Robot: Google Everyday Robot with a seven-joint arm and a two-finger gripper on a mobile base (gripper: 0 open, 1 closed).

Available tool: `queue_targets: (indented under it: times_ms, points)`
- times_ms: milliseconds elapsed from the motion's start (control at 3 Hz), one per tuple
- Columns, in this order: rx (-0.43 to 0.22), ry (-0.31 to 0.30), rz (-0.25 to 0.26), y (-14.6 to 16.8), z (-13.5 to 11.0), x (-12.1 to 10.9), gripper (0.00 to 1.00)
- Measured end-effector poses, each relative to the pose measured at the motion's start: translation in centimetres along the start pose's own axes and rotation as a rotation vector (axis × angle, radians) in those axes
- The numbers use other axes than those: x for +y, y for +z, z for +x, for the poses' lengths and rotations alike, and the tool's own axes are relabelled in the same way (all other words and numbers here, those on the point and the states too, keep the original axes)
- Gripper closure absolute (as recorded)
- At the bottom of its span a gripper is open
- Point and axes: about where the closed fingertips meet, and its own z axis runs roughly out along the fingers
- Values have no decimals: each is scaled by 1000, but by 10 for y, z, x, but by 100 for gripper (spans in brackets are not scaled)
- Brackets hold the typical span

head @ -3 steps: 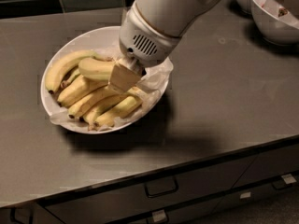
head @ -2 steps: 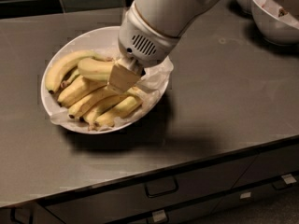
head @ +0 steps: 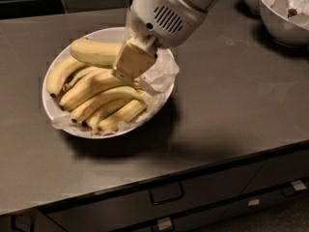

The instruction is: Pick banana from white bowl

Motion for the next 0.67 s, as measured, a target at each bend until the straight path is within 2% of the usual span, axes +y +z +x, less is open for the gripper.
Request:
queue_targets:
  times_ms: [333, 667]
  points:
    - [-34, -53, 14, -34, -7, 7, 100]
    - [-36, -60, 16, -36, -8, 8, 100]
